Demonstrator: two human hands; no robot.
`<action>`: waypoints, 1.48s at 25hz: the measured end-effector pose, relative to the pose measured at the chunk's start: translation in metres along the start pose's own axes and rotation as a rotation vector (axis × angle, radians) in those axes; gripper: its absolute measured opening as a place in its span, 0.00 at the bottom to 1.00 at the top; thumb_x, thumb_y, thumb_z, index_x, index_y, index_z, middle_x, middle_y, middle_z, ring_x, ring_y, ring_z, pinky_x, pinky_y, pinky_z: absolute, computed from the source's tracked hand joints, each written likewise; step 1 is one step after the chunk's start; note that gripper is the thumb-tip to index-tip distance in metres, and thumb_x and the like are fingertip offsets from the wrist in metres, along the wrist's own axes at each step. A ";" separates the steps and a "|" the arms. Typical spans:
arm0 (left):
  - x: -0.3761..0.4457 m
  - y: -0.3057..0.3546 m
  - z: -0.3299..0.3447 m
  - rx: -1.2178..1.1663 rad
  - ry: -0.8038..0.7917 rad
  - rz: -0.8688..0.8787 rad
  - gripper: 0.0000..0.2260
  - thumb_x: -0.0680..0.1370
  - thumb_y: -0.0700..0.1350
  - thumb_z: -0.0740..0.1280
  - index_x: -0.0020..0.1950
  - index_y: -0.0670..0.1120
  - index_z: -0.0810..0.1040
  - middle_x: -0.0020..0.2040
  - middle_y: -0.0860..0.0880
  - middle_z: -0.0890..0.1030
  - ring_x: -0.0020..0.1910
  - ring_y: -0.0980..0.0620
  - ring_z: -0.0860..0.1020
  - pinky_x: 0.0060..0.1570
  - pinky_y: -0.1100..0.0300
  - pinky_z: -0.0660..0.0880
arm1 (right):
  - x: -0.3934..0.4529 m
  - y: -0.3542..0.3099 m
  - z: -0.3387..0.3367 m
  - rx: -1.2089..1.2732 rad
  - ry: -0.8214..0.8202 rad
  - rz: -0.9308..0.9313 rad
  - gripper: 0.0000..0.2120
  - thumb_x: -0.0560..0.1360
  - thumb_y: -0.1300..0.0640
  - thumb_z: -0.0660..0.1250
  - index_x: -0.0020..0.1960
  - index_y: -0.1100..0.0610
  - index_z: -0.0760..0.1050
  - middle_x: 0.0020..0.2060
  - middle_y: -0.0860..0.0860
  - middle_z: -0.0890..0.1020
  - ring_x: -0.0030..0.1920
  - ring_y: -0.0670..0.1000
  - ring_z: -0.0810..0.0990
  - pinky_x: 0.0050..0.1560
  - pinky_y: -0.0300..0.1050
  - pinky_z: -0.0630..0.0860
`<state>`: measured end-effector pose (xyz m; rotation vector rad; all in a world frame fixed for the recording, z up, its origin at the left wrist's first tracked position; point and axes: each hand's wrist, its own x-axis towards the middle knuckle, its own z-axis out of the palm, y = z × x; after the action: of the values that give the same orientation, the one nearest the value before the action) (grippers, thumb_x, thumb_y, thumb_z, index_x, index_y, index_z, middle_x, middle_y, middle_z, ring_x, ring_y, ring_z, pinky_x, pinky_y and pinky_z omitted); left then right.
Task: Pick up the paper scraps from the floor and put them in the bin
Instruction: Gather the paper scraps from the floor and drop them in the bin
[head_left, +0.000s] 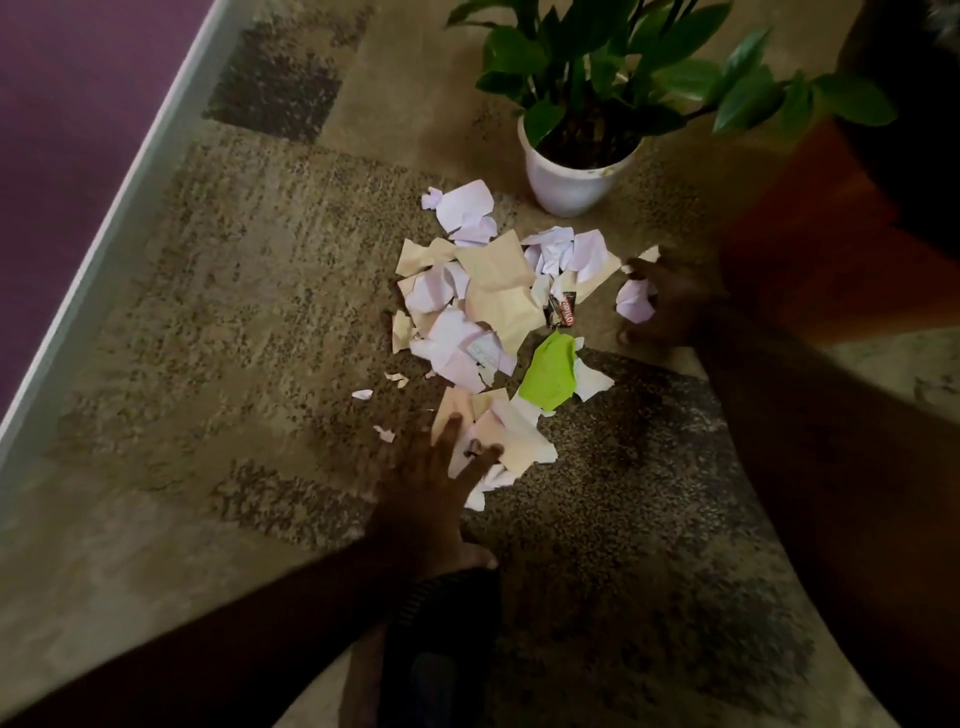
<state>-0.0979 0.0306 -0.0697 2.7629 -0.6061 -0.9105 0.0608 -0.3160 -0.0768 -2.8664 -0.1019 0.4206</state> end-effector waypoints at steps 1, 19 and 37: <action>-0.001 0.004 0.002 0.030 -0.001 0.005 0.52 0.57 0.73 0.67 0.73 0.68 0.40 0.78 0.49 0.35 0.77 0.38 0.42 0.70 0.36 0.59 | -0.006 0.001 0.003 0.009 0.017 0.002 0.42 0.65 0.49 0.78 0.74 0.60 0.66 0.72 0.61 0.68 0.74 0.59 0.63 0.74 0.49 0.56; 0.030 0.007 -0.013 0.100 0.112 -0.023 0.20 0.72 0.55 0.68 0.61 0.50 0.73 0.69 0.44 0.65 0.63 0.43 0.66 0.60 0.52 0.63 | -0.088 -0.107 0.046 0.428 -0.165 0.078 0.42 0.70 0.64 0.66 0.79 0.46 0.51 0.77 0.55 0.56 0.78 0.57 0.53 0.75 0.55 0.59; 0.033 -0.006 -0.082 -0.323 0.322 -0.096 0.10 0.70 0.37 0.73 0.51 0.37 0.82 0.53 0.39 0.82 0.56 0.43 0.79 0.56 0.57 0.69 | -0.091 -0.110 -0.024 0.358 -0.187 0.151 0.13 0.76 0.60 0.69 0.59 0.53 0.81 0.56 0.54 0.82 0.48 0.50 0.80 0.47 0.35 0.72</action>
<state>-0.0227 0.0245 -0.0236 2.5774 -0.2485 -0.5062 -0.0235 -0.2242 -0.0026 -2.4864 0.1441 0.6635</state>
